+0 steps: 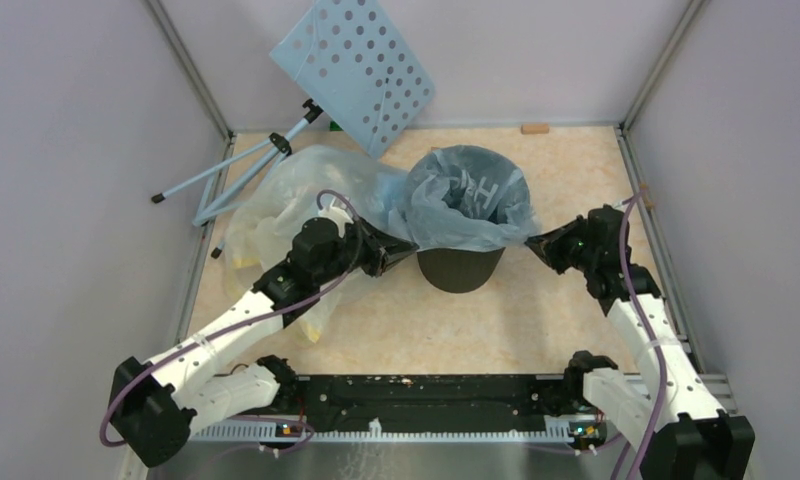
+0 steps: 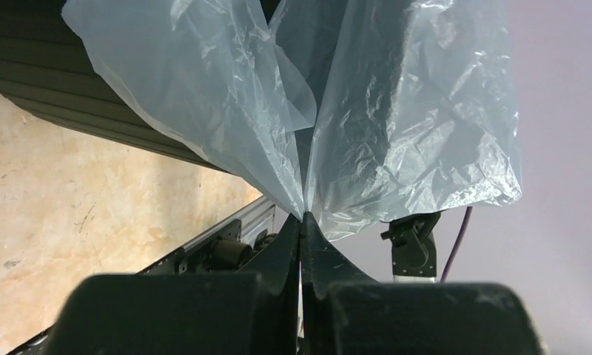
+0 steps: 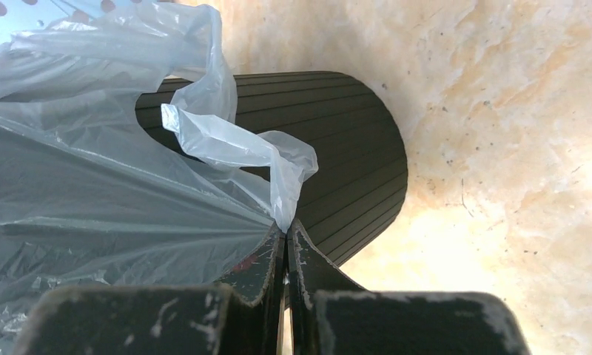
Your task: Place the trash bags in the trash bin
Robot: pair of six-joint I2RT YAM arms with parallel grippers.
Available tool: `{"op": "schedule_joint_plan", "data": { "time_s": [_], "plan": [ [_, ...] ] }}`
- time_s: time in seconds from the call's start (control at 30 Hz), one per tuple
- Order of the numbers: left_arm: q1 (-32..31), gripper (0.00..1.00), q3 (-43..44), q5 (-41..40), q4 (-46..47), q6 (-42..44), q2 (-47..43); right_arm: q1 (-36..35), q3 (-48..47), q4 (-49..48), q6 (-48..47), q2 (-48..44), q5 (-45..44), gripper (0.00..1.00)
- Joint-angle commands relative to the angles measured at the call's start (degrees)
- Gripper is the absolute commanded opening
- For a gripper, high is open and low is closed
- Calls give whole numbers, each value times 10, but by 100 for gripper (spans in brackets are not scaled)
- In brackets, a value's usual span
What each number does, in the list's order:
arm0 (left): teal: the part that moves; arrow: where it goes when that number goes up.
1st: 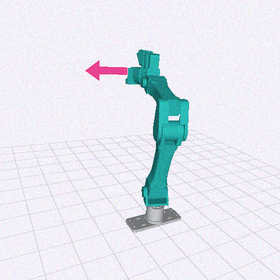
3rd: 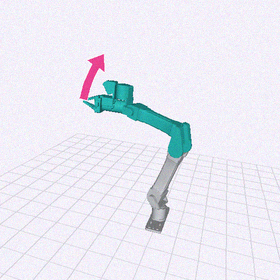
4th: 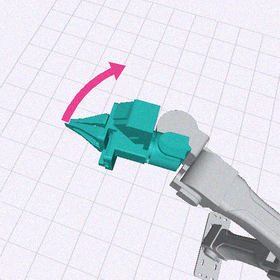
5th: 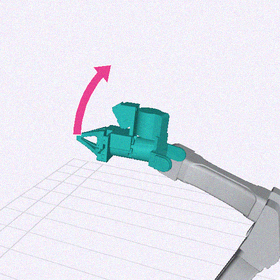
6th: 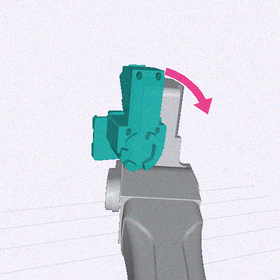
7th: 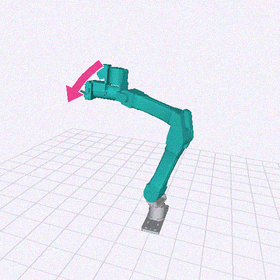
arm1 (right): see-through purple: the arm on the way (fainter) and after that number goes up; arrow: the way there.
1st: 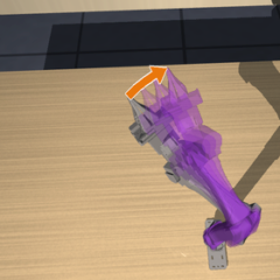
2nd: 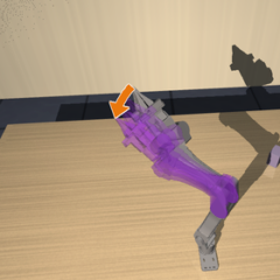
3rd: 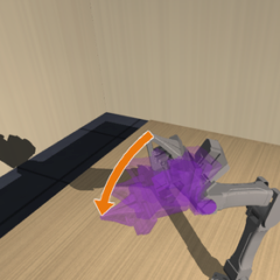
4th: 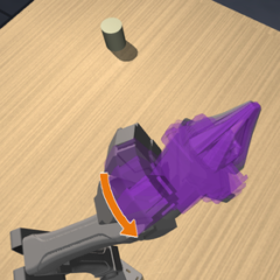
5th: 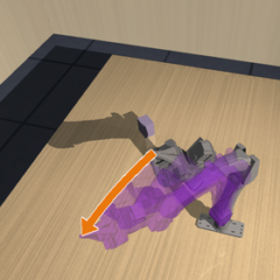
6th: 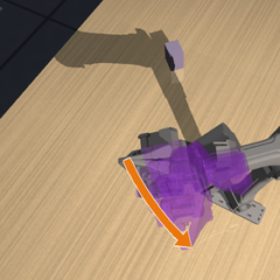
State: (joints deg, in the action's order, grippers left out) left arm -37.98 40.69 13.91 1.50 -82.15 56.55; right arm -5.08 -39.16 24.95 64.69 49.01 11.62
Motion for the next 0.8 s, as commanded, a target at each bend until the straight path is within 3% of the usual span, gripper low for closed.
{"op": "schedule_joint_plan", "data": {
  "time_s": [0.0, 0.3, 0.57, 0.67, 0.77],
  "plan": [
    [-7, 0, -11, -18, -7, 19, -3, 4, -23, 9, -41, 8, -32, 0],
    [-6, 0, -46, -128, -43, 80, 10, 4, -42, 23, -91, 23, -80, 0],
    [-6, 0, 19, -133, -68, 195, 85, 4, -61, 37, -154, 37, -111, 0],
    [-6, 7, 43, -148, -91, 232, 90, 4, -91, 64, -202, 39, -157, 23],
    [-6, 37, 64, -164, -114, 269, 77, 4, -141, 101, -251, 37, -215, 40]
  ]
}}
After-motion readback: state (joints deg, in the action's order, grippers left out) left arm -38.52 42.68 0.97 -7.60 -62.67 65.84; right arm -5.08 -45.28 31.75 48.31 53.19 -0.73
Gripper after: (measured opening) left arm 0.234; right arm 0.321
